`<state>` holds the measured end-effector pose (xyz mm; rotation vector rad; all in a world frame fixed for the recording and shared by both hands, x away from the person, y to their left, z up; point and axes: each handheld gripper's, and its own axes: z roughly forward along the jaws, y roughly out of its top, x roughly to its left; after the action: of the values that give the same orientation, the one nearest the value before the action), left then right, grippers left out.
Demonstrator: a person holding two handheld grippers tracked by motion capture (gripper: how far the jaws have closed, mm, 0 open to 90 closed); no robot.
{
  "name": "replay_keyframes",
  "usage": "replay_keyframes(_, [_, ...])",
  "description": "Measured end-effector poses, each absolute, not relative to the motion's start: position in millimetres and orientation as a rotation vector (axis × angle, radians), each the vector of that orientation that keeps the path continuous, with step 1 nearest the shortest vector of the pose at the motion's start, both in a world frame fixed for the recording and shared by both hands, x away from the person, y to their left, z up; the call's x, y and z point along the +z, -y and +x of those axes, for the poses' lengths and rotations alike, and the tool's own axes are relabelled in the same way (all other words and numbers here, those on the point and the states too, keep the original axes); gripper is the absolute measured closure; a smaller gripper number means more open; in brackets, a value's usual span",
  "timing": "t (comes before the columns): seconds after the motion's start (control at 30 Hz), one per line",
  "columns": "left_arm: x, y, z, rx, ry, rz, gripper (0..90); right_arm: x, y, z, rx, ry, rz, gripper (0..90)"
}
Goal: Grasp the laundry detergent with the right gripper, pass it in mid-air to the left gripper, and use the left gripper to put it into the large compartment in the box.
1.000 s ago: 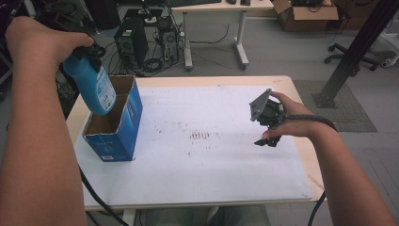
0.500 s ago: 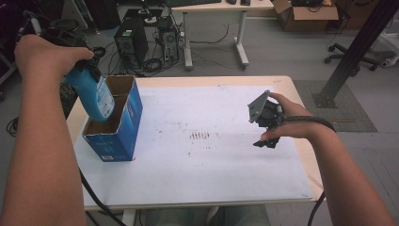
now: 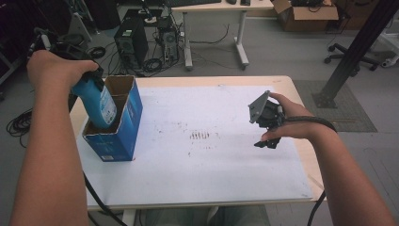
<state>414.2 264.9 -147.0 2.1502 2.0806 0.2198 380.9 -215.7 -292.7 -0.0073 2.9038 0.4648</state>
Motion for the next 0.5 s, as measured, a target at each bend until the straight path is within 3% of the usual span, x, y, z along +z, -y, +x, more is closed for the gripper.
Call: replay_keyframes(0.5, [-180,-264,418,0.203,-2.083,2.191,38.7,-292,218,379,0.470,-2.897,-0.015,2.8])
